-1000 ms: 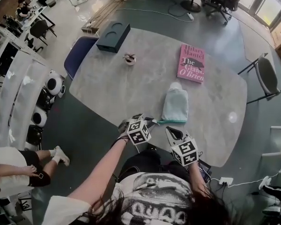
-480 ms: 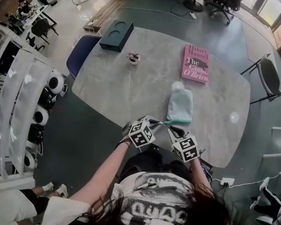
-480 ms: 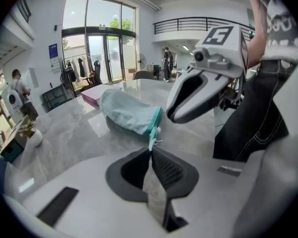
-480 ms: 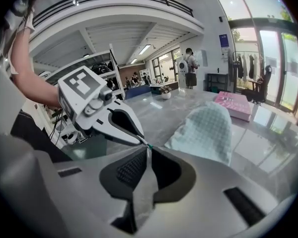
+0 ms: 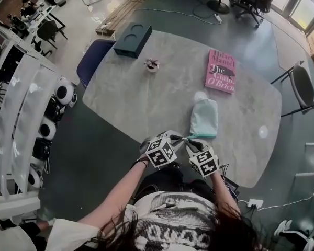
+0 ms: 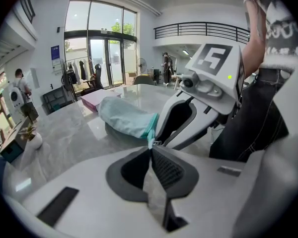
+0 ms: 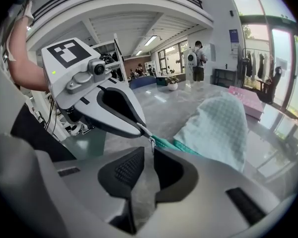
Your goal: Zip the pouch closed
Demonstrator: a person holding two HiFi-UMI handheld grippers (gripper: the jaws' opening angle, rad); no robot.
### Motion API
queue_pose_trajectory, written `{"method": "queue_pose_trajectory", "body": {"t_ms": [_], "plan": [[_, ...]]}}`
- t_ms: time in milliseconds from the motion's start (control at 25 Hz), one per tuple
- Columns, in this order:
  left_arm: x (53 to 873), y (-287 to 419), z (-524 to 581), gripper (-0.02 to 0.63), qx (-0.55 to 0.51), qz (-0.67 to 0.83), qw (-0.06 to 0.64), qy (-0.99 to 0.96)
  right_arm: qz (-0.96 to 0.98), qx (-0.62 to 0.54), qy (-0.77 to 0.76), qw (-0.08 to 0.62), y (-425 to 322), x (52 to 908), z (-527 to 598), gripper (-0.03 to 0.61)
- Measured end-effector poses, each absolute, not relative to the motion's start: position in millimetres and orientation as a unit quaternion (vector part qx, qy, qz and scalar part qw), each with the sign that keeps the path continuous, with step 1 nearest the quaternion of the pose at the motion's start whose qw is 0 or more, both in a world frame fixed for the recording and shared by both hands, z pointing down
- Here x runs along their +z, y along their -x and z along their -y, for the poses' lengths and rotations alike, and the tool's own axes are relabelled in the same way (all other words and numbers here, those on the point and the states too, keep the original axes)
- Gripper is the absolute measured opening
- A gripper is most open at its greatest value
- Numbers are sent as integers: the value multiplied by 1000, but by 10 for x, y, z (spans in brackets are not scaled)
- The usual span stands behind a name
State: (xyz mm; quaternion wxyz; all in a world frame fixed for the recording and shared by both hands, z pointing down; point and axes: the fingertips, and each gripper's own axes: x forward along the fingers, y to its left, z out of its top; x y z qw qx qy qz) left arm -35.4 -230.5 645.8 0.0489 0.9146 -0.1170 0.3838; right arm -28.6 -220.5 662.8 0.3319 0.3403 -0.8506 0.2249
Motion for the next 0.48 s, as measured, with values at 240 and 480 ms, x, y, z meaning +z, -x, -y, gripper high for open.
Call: {"method": "queue_pose_trajectory", "body": {"t_ms": [240, 480], "plan": [[6444, 349, 2263, 23, 377, 123, 62, -916, 844, 235, -363, 317, 267, 6574, 2234, 11], [6420, 314, 2221, 21, 372, 111, 63, -919, 843, 260, -361, 303, 192, 6574, 2216, 8]]}}
